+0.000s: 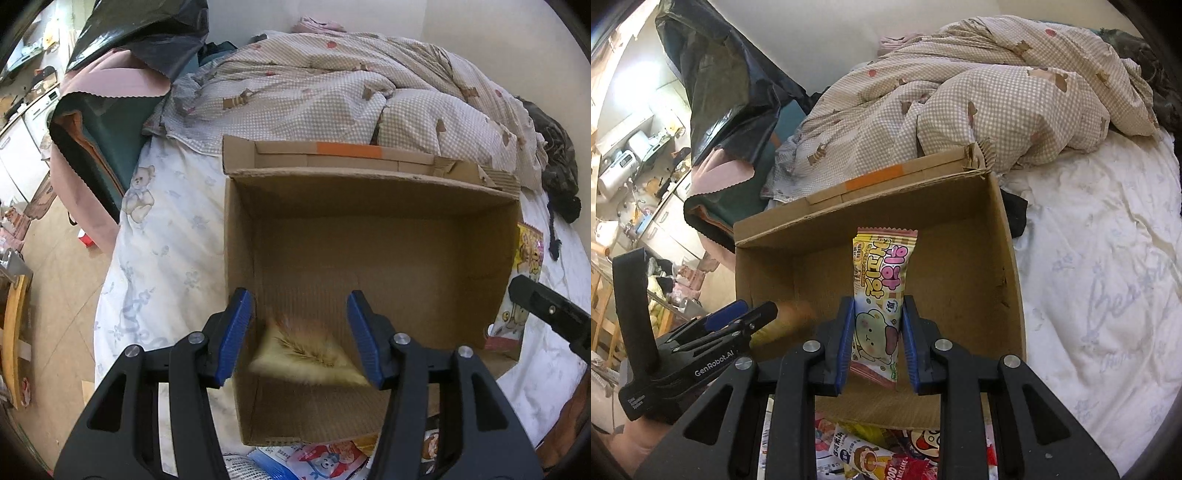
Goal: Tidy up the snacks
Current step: 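Carry both snacks over the box and open both tools to drop them, then withdraw both tools from the box back toward the snack pile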
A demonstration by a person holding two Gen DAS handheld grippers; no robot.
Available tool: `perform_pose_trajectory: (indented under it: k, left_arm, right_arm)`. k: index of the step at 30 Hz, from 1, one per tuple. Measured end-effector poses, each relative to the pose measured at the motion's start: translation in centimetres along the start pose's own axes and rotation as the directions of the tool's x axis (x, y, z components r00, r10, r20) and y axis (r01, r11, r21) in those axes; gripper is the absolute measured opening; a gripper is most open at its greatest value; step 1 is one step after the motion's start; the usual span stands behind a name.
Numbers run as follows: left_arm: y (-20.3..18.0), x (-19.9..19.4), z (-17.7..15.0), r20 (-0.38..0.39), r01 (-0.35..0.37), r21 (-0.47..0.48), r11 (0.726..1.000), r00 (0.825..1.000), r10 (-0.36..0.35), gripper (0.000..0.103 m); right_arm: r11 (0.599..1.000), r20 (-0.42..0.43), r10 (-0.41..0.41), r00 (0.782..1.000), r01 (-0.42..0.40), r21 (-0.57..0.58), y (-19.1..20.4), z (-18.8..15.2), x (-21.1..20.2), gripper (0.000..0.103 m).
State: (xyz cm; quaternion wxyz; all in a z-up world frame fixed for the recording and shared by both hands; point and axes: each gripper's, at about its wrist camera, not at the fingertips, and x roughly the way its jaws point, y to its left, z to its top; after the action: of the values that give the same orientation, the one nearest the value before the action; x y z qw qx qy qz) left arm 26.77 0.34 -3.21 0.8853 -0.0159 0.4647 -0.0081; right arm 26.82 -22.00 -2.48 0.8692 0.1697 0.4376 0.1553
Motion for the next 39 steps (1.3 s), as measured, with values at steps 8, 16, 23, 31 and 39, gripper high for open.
perform_pose_trajectory:
  k: [8, 16, 23, 31, 39]
  left_arm:
    - [-0.4, -1.8, 0.2, 0.057, -0.005, -0.012, 1.0, 0.998, 0.006, 0.087]
    - [-1.3, -1.7, -0.2, 0.026, -0.021, 0.014, 1.0, 0.999, 0.021, 0.088]
    - [-1.0, -2.3, -0.3, 0.045, -0.009, 0.007, 1.0, 0.999, 0.008, 0.088]
    - [0.7, -3.6, -0.8, 0.066, 0.027, -0.043, 0.999, 0.998, -0.024, 0.088]
    - [1.8, -6.0, -2.0, 0.091, 0.016, -0.051, 0.999, 0.996, -0.012, 0.088]
  right_arm:
    - [0.999, 0.021, 0.017, 1.0, -0.018, 0.03, -0.3, 0.0, -0.3, 0.029]
    - [1.0, 0.081, 0.001, 0.997, -0.002, 0.006, 0.0, 0.2, -1.6, 0.083]
    - [1.0, 0.075, 0.007, 0.997, -0.007, 0.01, -0.3, 0.4, -1.8, 0.083]
    - [0.999, 0.081, 0.025, 0.996, -0.027, 0.024, -0.1, 0.3, -2.8, 0.083]
    - [0.999, 0.096, 0.043, 0.995, -0.043, 0.004, 1.2, -1.1, -5.4, 0.083]
